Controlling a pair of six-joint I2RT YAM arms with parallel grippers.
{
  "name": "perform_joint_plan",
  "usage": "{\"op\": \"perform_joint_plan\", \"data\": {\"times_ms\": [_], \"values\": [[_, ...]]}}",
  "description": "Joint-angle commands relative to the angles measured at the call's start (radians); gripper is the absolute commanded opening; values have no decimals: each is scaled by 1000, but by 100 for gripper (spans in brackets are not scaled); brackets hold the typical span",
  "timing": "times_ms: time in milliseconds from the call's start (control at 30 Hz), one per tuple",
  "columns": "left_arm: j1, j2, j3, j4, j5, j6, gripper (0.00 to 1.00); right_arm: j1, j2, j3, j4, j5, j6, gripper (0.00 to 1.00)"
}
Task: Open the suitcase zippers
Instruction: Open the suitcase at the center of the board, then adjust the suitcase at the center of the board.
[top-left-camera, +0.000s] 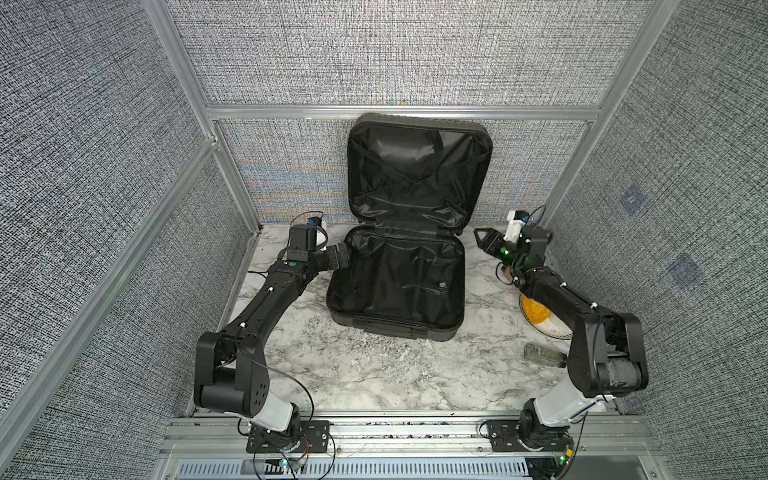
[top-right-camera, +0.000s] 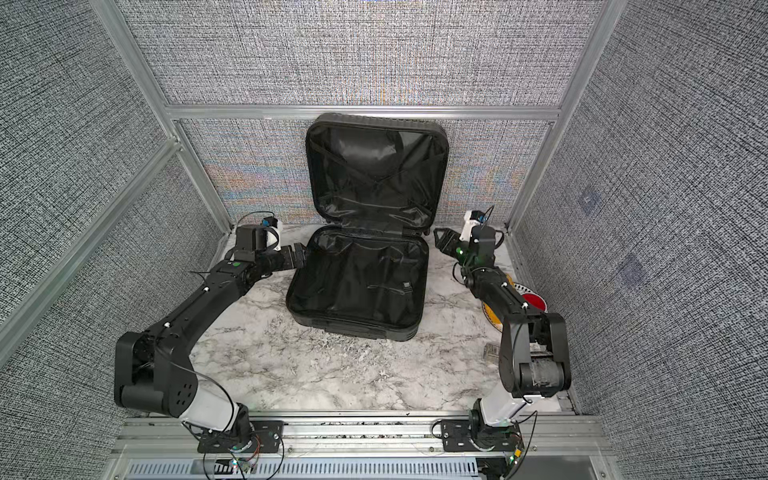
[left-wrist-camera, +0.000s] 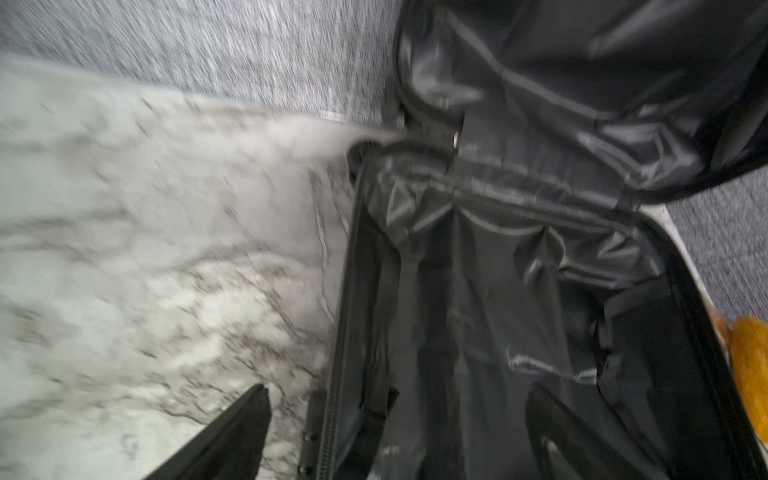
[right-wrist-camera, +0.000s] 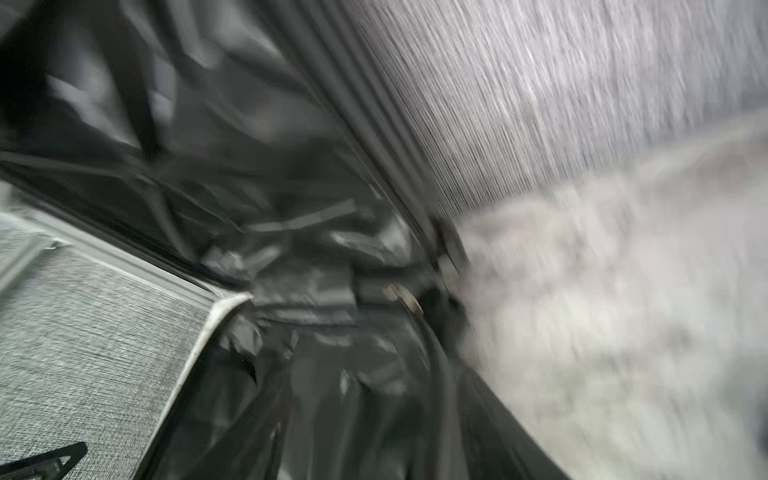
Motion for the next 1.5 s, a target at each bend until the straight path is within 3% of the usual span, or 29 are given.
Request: {"op": "perform_joint_plan", "data": {"times_ms": [0,133,267,533,700,833,967,1067,1133,1267,1400,1467], "values": [[0,22,-8,-6,45,-27,99,10,14,-51,14,-63,57,65],[1,2,-45,-25,10,-34,99,25,78,-48,1,-151,51,65],[-4,-18,-112,2,67,-59,99,40,160,-19,63,-255,89,65],[-67,-139,-298,154,197,-133,99,70,272,108,61,-356,67,60],[-111,-224,-370,171,176,-143,99,66,295,161,-7,-349,29,62],[-102,-313,-369,-3,-146,-153,99,65,227,130,-88,-201,-29,74],[-99,-454,-374,-126,-417,-108,99,65,34,-1,-119,31,-100,90],[-99,-629,-462,-106,-659,-90,100,63,-146,-148,-107,266,-114,98],[-99,-744,-585,17,-821,-62,100,62,-259,-263,-80,403,-143,98],[-94,-829,-786,313,-837,176,100,61,-383,-441,36,580,-282,98],[-94,-725,-823,361,-799,275,100,61,-397,-573,181,630,-445,98],[-94,-642,-848,468,-781,308,100,61,-370,-611,229,632,-490,98]]}}
